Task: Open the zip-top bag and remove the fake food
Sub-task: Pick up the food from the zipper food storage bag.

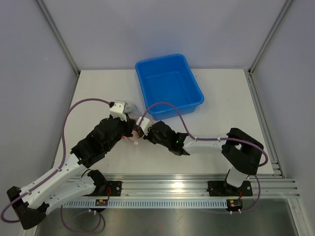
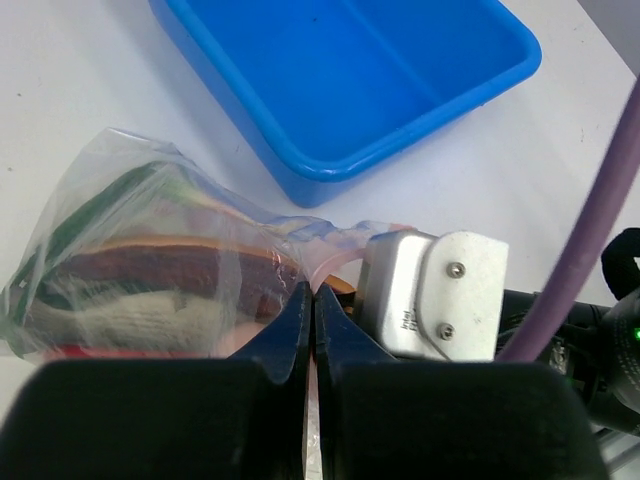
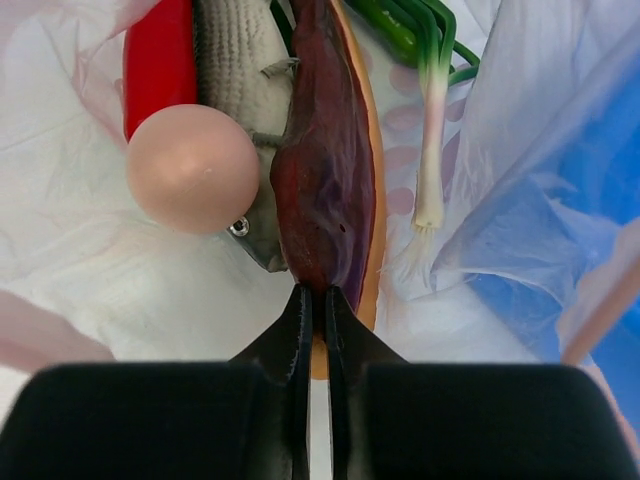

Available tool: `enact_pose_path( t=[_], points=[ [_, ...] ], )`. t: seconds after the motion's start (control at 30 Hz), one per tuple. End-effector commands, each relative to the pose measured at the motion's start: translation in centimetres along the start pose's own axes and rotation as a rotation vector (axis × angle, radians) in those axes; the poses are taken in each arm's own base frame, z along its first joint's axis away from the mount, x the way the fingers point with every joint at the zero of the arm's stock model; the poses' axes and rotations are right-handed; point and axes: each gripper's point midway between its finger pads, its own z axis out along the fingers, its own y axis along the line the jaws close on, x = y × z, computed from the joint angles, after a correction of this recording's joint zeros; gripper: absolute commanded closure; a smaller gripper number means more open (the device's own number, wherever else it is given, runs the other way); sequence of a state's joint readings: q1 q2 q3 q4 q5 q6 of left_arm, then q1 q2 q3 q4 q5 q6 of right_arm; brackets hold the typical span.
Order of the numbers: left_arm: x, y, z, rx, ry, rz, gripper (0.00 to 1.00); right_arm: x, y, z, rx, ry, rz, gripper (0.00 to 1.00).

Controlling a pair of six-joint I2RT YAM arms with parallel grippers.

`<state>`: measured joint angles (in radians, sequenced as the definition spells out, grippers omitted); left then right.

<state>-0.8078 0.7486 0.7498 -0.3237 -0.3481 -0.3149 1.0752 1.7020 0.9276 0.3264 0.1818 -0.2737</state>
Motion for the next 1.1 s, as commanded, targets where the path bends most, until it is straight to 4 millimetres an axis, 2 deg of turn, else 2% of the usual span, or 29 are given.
enact_pose_path(
  t=[0.0, 0.17, 0.4, 0.63, 0.73, 0.9, 1.03, 1.07],
  points=[
    [-2.0, -0.8, 0.3, 0.025, -0.069, -0.037, 1.0, -4.1, -0.5, -1.8, 0.005, -0.137, 0.031, 1.0],
    [-1.4, -0.8, 1.0, 0.021, -0.051, -0.034, 1.0, -5.8, -0.6, -3.4, -0.01, -0.19, 0.088, 1.0],
    [-0.6, -1.1, 2.1, 0.022, -0.018, -0.027, 1.0, -6.5, -0.5, -4.0, -0.018, -0.214, 0.115, 1.0],
    [0.7, -0.1, 3.6, -0.034, 0.034, -0.014, 1.0, -7.7, -1.2, -6.0, -0.012, -0.245, 0.153, 1.0],
    [1.4, 1.1, 4.5, -0.075, 0.062, -0.024, 1.0, -7.6, -1.3, -6.7, -0.01, -0.232, 0.15, 1.0],
    [2.7, 4.6, 6.5, -0.132, 0.122, -0.125, 1.0, -6.9, -1.4, -7.0, -0.01, -0.192, 0.15, 1.0],
    [2.9, 6.8, 7.0, -0.204, 0.126, -0.165, 1.0, -5.9, -1.3, -6.7, -0.009, -0.13, 0.132, 1.0],
    [3.0, 7.3, 7.0, -0.224, 0.124, -0.169, 1.0, -6.1, -1.4, -6.7, -0.005, -0.127, 0.134, 1.0]
  ],
)
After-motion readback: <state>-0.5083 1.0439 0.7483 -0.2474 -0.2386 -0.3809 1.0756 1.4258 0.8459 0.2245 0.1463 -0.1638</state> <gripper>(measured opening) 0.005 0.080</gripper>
